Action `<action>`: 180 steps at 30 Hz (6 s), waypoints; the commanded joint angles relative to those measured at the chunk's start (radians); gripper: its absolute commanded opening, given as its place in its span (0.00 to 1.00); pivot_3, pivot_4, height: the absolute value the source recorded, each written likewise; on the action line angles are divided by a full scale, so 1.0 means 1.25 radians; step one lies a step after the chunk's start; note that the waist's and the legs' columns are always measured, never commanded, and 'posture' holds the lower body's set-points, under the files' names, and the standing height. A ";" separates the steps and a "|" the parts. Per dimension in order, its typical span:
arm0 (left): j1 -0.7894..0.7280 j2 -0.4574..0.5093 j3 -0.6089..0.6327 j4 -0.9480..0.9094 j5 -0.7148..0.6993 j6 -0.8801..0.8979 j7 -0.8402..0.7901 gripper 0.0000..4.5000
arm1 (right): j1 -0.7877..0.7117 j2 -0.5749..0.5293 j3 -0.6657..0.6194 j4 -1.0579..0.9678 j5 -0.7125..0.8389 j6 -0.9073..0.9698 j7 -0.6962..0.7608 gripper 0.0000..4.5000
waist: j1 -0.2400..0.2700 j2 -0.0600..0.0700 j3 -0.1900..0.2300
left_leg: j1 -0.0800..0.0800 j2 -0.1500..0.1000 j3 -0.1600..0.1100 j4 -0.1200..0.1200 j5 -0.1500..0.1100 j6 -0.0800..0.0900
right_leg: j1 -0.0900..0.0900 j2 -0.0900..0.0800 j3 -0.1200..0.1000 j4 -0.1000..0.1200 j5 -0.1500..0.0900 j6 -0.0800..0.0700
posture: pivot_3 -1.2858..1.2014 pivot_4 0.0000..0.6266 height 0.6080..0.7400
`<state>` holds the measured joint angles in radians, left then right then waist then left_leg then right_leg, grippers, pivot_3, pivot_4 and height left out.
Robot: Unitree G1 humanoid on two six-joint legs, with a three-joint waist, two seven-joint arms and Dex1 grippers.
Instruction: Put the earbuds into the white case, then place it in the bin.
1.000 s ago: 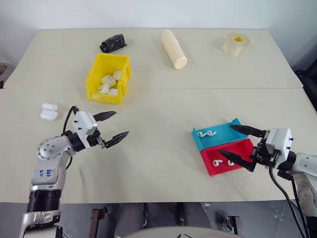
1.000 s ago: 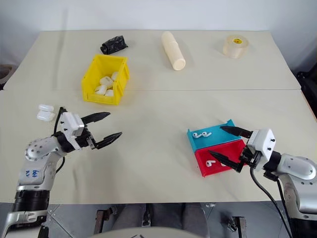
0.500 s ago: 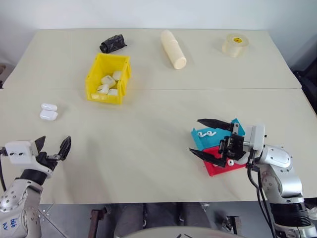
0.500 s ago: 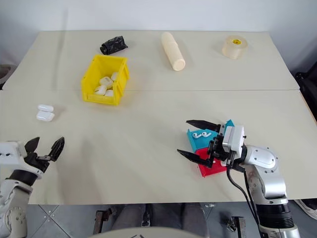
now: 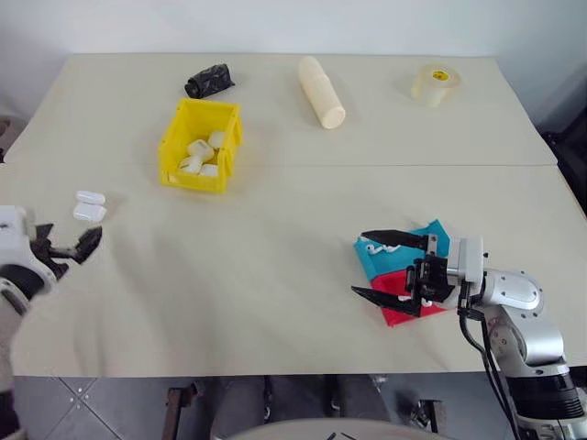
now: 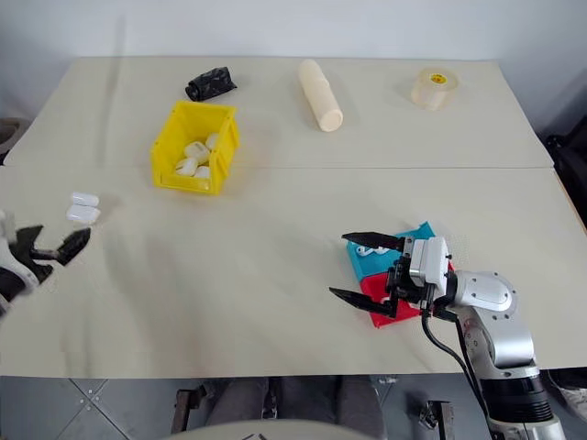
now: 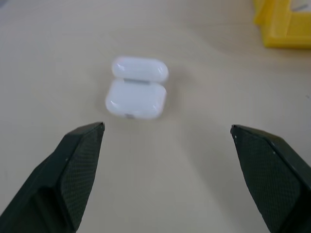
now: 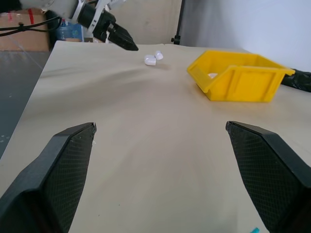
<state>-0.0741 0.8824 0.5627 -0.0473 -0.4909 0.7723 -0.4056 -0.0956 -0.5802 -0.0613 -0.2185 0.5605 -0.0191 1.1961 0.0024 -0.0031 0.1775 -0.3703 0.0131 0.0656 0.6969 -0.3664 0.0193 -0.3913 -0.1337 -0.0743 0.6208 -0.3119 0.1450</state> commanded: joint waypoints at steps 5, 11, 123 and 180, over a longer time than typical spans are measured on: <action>-0.290 0.180 -0.260 0.376 0.123 0.002 -0.216 0.98 | -0.003 -0.005 -0.007 -0.013 0.003 0.005 -0.008 1.00 | -0.004 0.000 0.000 | 0.000 -0.002 0.002 0.000 0.000 -0.001 | -0.001 0.001 -0.002 0.000 0.000 0.000 | 0.52 0.24 1.00; -0.549 0.183 -0.442 0.646 0.280 -0.083 -0.306 0.98 | 0.008 -0.012 -0.014 -0.028 0.002 0.013 -0.019 1.00 | -0.004 -0.002 0.001 | 0.000 -0.002 0.011 0.000 0.000 -0.001 | -0.002 0.003 -0.004 0.001 0.000 0.000 | 0.52 0.24 1.00; -0.147 -0.504 -0.585 -0.045 0.004 -0.762 -0.630 0.62 | 0.059 -0.625 0.049 -0.235 -0.248 0.465 -0.080 1.00 | 0.017 0.002 -0.002 | 0.000 0.000 -0.002 0.005 -0.002 0.004 | 0.007 -0.003 -0.013 -0.007 0.002 0.003 | 0.52 0.24 1.00; -0.156 -0.483 -0.575 -0.056 -0.043 -0.705 -0.640 0.62 | 0.081 -0.412 -0.169 -0.261 -0.114 0.409 0.029 0.11 | 0.020 0.003 -0.002 | -0.001 -0.001 -0.012 0.007 -0.002 0.003 | 0.015 -0.004 -0.024 -0.012 0.002 0.003 | 0.52 0.24 1.00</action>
<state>-0.2642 0.2774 -0.1677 -0.1038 -0.5123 -0.1065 -1.1927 -0.0048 -1.1190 -0.2014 -0.5166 0.3577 0.5219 1.2251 0.0272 0.0003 0.1754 -0.3711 0.0122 0.0507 0.7060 -0.3689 0.0234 -0.3721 -0.1390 -0.1044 0.6062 -0.3098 0.1487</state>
